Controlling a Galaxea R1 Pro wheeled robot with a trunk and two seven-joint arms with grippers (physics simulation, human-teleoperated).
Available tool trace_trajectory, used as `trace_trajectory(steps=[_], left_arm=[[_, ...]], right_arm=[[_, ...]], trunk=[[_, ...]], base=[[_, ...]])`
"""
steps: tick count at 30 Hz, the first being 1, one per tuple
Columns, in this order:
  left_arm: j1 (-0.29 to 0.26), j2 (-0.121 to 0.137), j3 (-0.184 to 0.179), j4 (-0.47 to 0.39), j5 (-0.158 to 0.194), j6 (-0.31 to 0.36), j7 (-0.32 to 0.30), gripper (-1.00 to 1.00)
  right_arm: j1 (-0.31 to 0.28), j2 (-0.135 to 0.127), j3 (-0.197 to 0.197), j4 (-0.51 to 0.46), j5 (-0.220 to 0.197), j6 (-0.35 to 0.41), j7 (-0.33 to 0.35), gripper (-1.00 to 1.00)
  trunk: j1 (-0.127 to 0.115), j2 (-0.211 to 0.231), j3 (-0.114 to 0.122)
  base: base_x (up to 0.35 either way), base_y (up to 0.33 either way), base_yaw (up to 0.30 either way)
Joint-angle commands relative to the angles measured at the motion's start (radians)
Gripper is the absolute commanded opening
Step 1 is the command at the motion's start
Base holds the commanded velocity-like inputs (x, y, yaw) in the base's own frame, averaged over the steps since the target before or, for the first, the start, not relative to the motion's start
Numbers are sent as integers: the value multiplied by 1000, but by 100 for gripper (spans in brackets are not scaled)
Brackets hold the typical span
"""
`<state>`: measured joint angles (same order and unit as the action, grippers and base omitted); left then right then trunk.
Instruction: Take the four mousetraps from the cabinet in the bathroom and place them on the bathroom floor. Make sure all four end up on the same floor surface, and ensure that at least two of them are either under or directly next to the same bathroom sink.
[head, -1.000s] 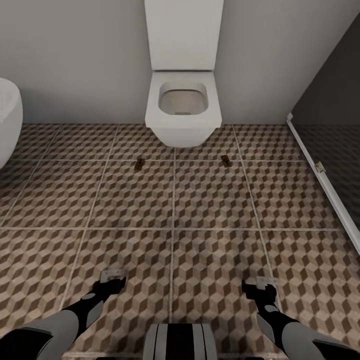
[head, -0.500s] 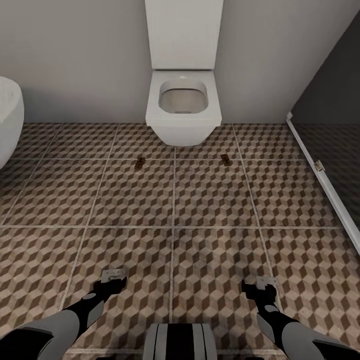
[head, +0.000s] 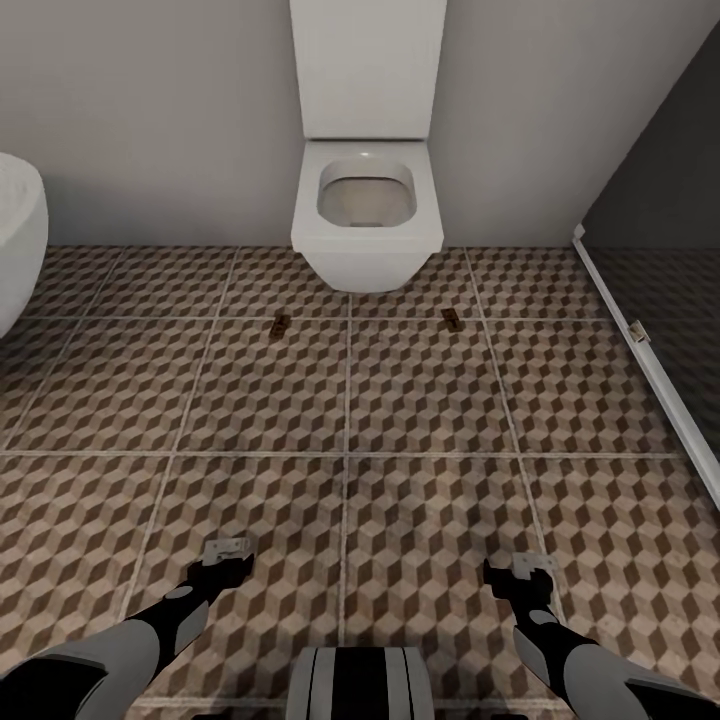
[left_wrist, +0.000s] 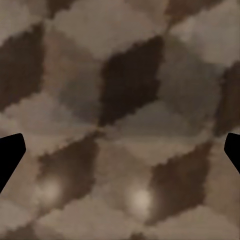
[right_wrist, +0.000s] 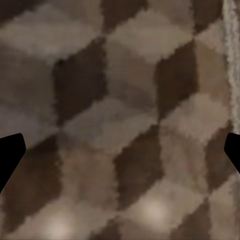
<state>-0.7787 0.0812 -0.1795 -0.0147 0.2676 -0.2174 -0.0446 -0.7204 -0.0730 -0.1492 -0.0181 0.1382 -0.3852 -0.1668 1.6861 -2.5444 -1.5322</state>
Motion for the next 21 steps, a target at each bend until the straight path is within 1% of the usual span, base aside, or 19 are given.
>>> trace_trajectory(steps=[1, 10, 21], left_arm=[[-1, 0, -8, 1, 11, -3, -4, 100], [-1, 0, -8, 0, 10, -2, -4, 100], [-1, 0, -8, 0, 13, 0, -4, 100]], right_arm=[[-1, 0, -8, 1, 11, -3, -4, 100], [-1, -2, -9, 1, 11, -3, -4, 100], [-1, -1, -8, 1, 11, -3, -4, 100]], trunk=[[0, 0, -1], [0, 0, -1], [-5, 2, 42]], base=[[0, 0, 0], [0, 0, 0], [0, 0, 0]])
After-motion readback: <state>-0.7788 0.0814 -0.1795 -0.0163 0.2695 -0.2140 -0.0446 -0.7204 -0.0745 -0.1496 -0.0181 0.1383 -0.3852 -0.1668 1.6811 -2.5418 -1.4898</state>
